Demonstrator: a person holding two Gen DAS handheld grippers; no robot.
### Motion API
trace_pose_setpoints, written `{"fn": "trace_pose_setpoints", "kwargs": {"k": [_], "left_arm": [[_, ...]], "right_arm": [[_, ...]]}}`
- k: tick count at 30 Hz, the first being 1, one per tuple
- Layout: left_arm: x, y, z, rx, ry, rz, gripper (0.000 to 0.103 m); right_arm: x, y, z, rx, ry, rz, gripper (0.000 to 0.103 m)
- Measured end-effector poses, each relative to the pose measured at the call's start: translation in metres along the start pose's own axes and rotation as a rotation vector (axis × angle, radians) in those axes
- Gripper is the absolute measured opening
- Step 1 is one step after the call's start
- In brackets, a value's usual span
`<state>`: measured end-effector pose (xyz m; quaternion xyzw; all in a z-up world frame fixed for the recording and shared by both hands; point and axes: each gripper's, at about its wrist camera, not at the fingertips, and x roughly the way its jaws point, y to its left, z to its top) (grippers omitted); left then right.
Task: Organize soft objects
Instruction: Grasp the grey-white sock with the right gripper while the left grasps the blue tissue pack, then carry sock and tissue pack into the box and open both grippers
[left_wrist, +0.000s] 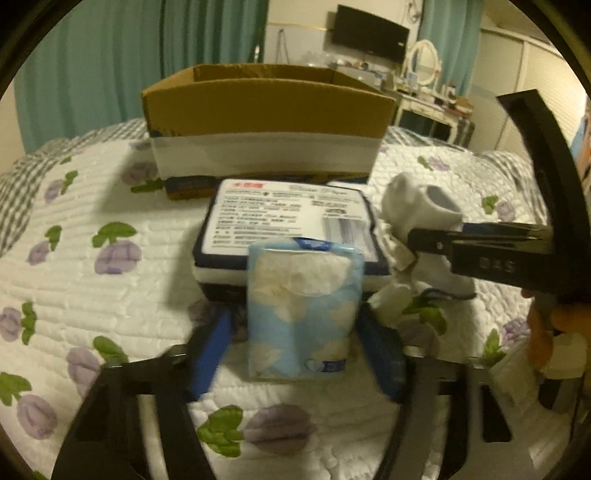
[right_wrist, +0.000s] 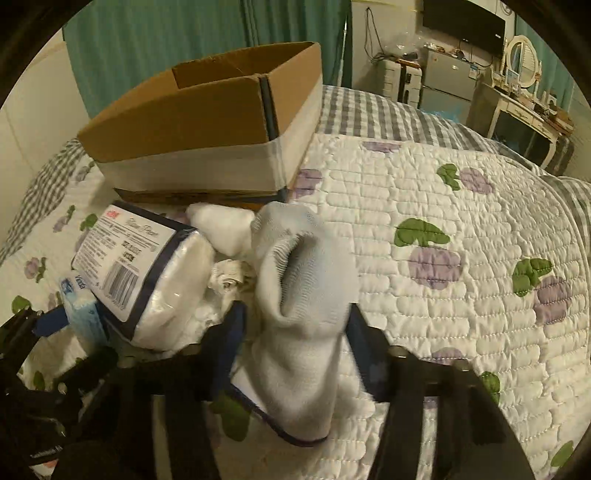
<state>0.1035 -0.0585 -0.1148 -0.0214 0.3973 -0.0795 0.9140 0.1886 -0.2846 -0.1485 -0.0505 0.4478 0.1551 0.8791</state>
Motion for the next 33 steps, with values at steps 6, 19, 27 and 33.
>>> {"fn": "trace_pose_setpoints", "kwargs": {"k": [6,19,27,33], "left_arm": [[-0.007,-0.006,-0.002,0.040,-0.012,-0.003,0.051],[-0.050,0.009,0.000,0.012,-0.057,-0.007,0.051],[-0.095,0.014,0.012,0.008,-0.133,-0.031,0.051],[-0.122,0.018,0.021,0.015,-0.179,-0.028,0.051]], "right_arm": [[-0.012,-0.005,-0.005,0.030,-0.036,0.003,0.031],[-0.088,0.022,-0.009,-0.008,-0.203,-0.066,0.028],[-0.142,0.061,-0.009,-0.070,-0.265,-0.072,0.028],[-0.175,0.083,0.000,-0.086,-0.315,-0.053,0.028]]}}
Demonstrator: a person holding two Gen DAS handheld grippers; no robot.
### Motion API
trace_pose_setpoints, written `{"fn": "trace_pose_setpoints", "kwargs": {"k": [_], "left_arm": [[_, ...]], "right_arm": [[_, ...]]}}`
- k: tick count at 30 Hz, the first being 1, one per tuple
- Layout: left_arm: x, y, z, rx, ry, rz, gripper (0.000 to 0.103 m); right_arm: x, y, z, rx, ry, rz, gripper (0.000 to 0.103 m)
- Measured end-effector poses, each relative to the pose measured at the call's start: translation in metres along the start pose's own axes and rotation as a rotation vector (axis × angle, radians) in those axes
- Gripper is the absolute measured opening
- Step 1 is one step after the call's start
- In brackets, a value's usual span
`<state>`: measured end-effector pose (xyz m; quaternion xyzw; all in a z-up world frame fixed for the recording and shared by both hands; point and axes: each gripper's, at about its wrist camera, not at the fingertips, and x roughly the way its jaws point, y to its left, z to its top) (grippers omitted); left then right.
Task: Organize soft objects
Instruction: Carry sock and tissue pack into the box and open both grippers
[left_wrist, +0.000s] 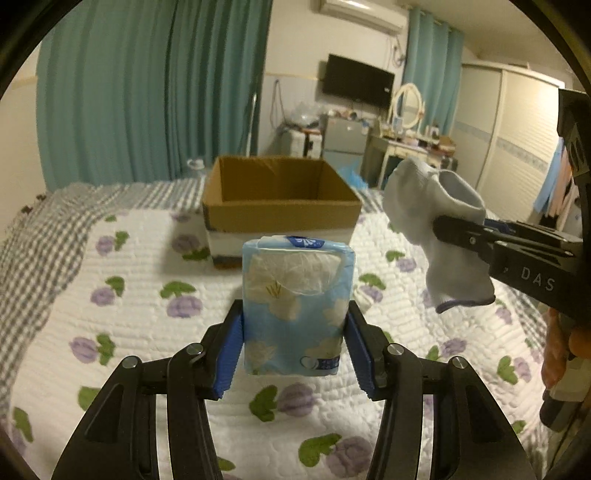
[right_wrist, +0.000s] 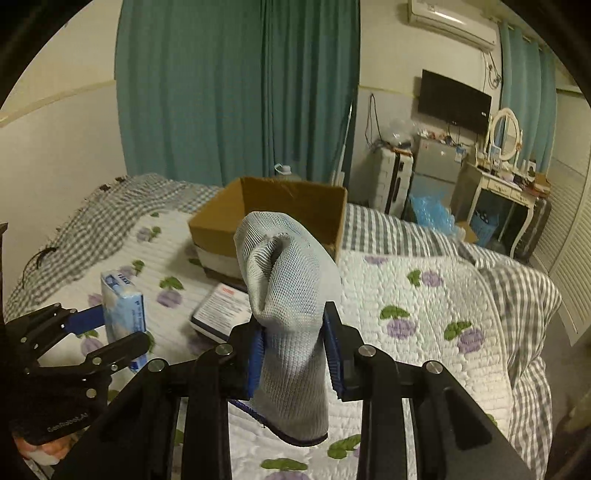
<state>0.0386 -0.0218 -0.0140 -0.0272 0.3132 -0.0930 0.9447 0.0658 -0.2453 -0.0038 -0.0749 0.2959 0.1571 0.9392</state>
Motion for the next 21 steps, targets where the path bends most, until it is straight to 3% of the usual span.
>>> {"fn": "trace_pose_setpoints", "kwargs": {"k": [11,21], "left_arm": [[-0.019,0.014,0.035,-0.005,-0.081,0.008,0.051],[0.005,0.030,0.062,-0.022,-0.097,0.003,0.051]], "right_arm": [[-0.016,0.027,0.034,-0.032,-0.057,0.034,0.028],[0.010,0.029,0.064,-0.039,-0.065,0.037,0.028]]}}
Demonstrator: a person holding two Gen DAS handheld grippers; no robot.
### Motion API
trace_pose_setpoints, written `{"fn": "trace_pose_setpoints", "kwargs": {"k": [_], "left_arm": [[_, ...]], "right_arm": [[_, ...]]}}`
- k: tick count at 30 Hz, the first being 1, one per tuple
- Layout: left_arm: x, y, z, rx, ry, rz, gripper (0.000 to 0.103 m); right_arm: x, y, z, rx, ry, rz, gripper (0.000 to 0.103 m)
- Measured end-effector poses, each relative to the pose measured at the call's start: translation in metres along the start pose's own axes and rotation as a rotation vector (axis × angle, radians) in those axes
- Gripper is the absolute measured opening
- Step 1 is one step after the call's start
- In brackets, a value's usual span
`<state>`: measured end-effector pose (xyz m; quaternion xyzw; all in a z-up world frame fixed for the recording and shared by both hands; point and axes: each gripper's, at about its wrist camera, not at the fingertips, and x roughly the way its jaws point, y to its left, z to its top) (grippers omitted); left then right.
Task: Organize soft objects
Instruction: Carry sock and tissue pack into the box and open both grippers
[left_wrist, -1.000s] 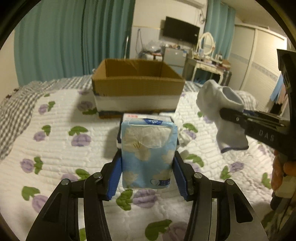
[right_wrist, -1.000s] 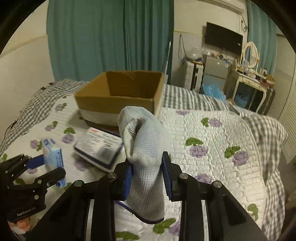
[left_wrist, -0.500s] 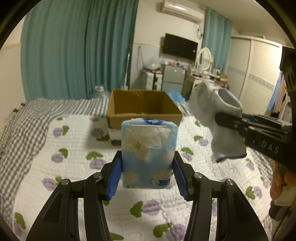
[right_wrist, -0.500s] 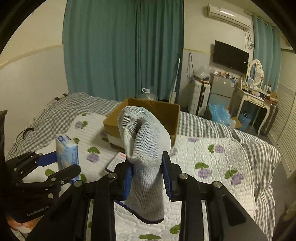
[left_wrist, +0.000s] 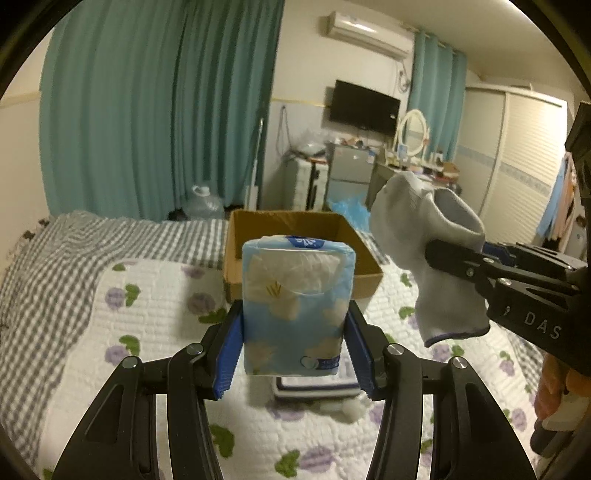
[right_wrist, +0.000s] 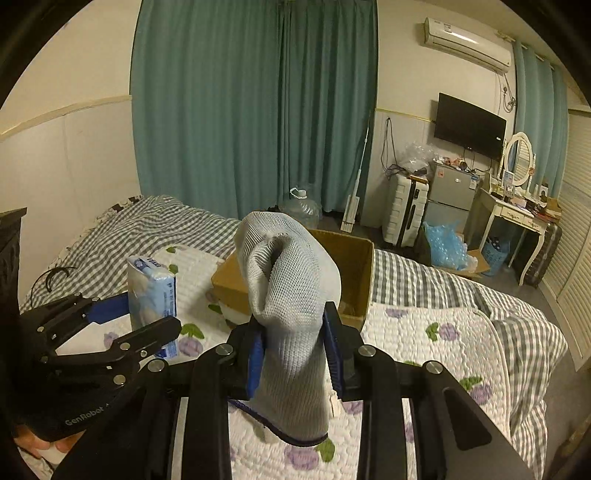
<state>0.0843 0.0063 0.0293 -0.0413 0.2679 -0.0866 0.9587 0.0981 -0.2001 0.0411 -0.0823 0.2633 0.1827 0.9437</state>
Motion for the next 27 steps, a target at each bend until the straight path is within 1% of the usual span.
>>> {"fn": "trace_pose_setpoints", "kwargs": {"k": [3,7,12,14,17,22,27], "left_arm": [[0.013,0.004,0.009,-0.001,-0.005,0.006,0.051],[0.033,0.006,0.024,-0.003,-0.010,-0.007,0.051],[0.064,0.007,0.046,0.052,-0.009,-0.006,0.051],[0.081,0.008,0.055,0.088,-0.005,0.008,0.051],[0.109,0.006,0.066,0.138,0.007,0.019,0.051],[0.163,0.005,0.070,0.183,0.060,0.041,0.051],[0.196,0.009,0.063,0.199,0.100,0.043,0.051]], "right_arm": [[0.015,-0.003,0.009,-0.004,0.003,-0.004,0.028],[0.038,-0.011,0.021,0.000,0.009,-0.014,0.028],[0.078,-0.025,0.042,0.011,0.016,-0.031,0.028],[0.094,-0.032,0.048,0.021,0.020,-0.033,0.028],[0.129,-0.048,0.057,0.048,0.037,-0.022,0.028],[0.188,-0.071,0.054,0.078,0.092,-0.016,0.028],[0.217,-0.085,0.042,0.109,0.103,0.015,0.028]]}}
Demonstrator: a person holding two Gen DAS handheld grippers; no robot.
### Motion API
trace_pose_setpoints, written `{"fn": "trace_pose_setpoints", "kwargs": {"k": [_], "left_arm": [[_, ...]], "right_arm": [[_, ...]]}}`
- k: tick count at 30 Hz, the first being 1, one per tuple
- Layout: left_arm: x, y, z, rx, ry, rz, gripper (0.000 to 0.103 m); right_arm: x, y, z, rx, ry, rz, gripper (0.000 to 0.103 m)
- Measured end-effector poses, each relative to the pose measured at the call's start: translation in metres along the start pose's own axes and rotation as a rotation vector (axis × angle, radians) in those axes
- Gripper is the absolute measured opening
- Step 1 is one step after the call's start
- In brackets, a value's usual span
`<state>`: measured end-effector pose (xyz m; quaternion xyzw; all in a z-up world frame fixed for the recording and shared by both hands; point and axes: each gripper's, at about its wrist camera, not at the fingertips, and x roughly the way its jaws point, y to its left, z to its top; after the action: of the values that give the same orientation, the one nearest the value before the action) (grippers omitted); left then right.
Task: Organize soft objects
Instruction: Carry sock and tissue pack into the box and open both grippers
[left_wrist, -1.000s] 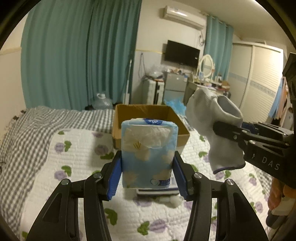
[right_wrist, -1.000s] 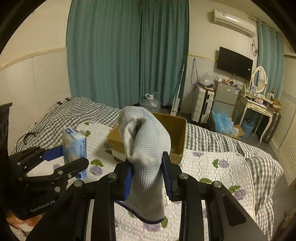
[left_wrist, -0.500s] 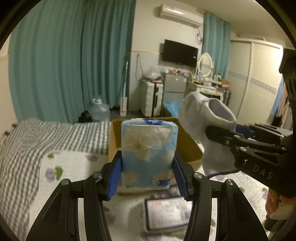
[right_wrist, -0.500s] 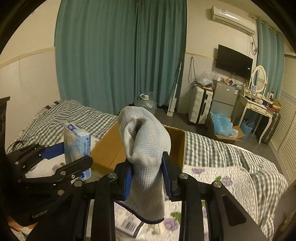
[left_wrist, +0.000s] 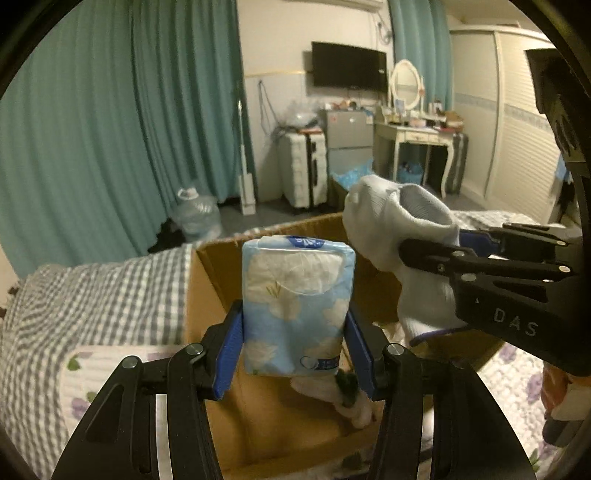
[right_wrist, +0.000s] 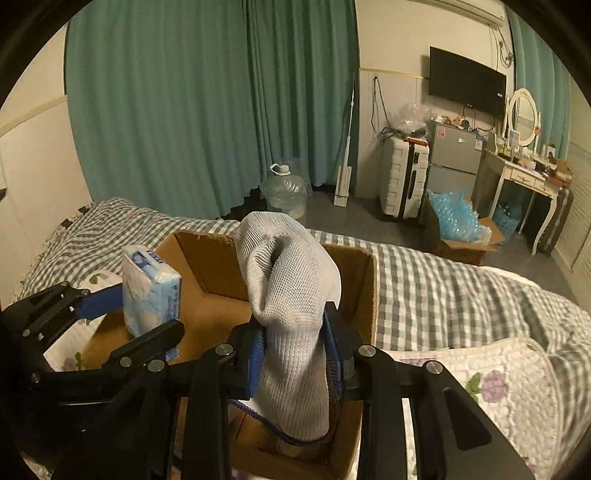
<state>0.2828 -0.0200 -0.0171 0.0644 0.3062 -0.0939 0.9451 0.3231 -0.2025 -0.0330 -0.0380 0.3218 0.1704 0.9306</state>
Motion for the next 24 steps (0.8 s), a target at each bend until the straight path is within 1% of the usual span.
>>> {"fn": "trace_pose_setpoints", "kwargs": {"k": [5,7,8,9,10,11,12,14,15,19,21,24], "left_arm": [[0.006,-0.003,-0.001,-0.002,0.003,0.011,0.053],[0.003,-0.002,0.000,-0.016,-0.003,0.013,0.056],[0.003,-0.001,0.001,-0.023,-0.001,0.013,0.062],[0.003,-0.001,0.002,-0.030,0.001,0.019,0.078],[0.002,0.000,0.003,-0.041,0.000,0.035,0.086],[-0.001,0.003,0.004,-0.053,-0.007,0.054,0.086],[-0.006,0.004,0.006,-0.062,-0.020,0.067,0.086],[-0.022,0.006,0.010,-0.070,-0.047,0.073,0.086],[-0.030,0.006,0.013,-0.066,-0.054,0.077,0.086],[-0.077,0.006,0.027,-0.058,-0.105,0.115,0.086],[-0.107,0.008,0.034,-0.063,-0.142,0.116,0.086],[-0.160,0.009,0.044,-0.065,-0.208,0.103,0.087]], "right_arm": [[0.005,-0.004,-0.006,-0.001,0.010,0.006,0.029],[0.000,-0.003,-0.006,0.005,-0.002,-0.003,0.031],[-0.005,-0.004,-0.004,0.014,-0.011,-0.009,0.035],[-0.008,-0.002,-0.003,0.020,-0.015,-0.012,0.044],[-0.013,-0.002,-0.001,0.027,-0.023,-0.018,0.052],[-0.020,-0.002,0.000,0.033,-0.038,-0.026,0.066],[-0.030,-0.001,0.001,0.036,-0.058,-0.029,0.071],[-0.049,0.001,0.005,0.039,-0.082,-0.027,0.071],[-0.060,0.003,0.008,0.038,-0.089,-0.032,0.073],[-0.113,0.014,0.021,0.019,-0.135,-0.050,0.078],[-0.151,0.023,0.029,0.008,-0.173,-0.060,0.087],[-0.206,0.036,0.039,-0.008,-0.230,-0.060,0.093]]}}
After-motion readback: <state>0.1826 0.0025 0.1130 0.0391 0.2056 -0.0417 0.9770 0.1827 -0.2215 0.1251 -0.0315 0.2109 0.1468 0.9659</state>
